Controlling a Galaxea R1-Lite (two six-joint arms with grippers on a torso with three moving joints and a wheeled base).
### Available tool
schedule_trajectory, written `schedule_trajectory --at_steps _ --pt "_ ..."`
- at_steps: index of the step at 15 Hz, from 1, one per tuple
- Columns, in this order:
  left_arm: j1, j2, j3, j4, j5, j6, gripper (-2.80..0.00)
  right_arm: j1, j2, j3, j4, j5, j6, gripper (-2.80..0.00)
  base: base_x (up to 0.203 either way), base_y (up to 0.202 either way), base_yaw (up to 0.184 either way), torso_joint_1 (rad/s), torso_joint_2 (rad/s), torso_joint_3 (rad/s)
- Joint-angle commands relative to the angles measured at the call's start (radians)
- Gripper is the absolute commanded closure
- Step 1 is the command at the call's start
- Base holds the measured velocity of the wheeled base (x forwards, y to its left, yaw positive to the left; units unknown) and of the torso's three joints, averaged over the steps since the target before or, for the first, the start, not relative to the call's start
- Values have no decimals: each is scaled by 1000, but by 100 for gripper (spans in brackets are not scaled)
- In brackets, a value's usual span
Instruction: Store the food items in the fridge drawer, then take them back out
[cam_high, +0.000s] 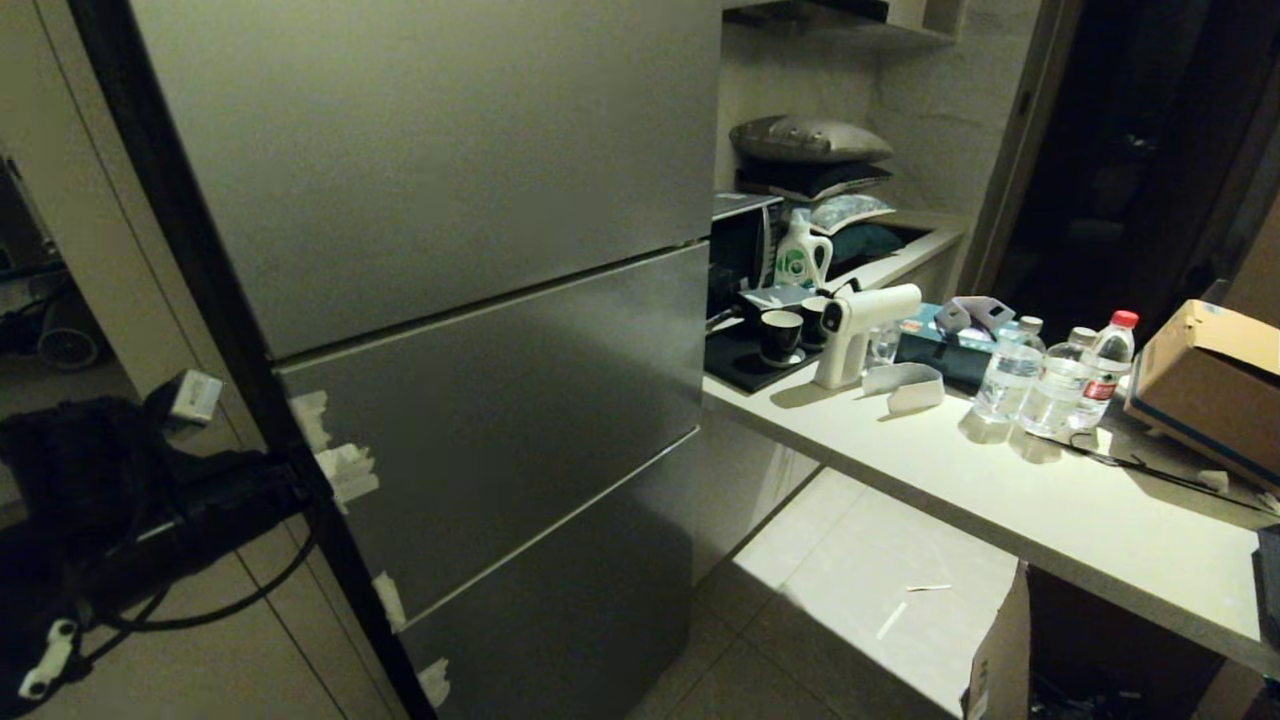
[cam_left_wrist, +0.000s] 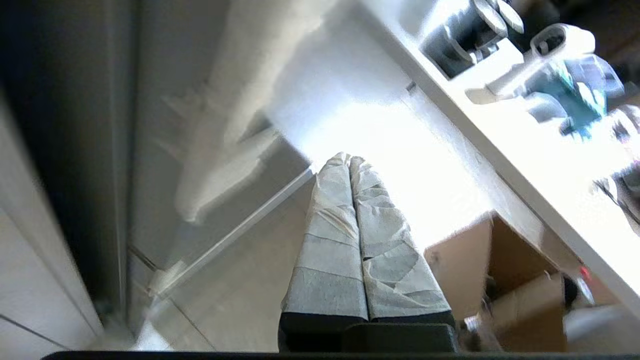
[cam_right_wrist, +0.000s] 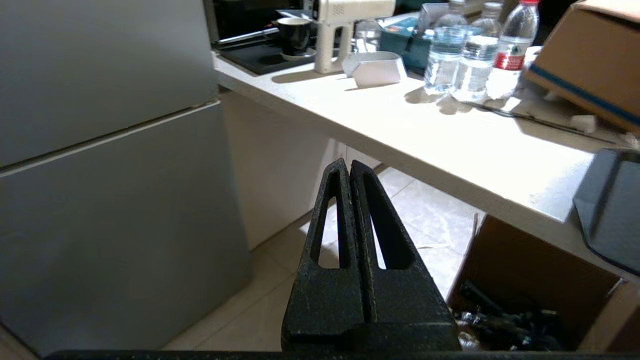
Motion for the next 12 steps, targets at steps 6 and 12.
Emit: schedule_trajectory --at_steps 6,12 --pt "76 -92 45 -7 28 11 0 -1 1 18 -2 1 2 0 0 0 0 0 0 0" --pt "214 -15 -6 -9 50 74 0 -1 1 18 -2 1 2 0 0 0 0 0 0 0"
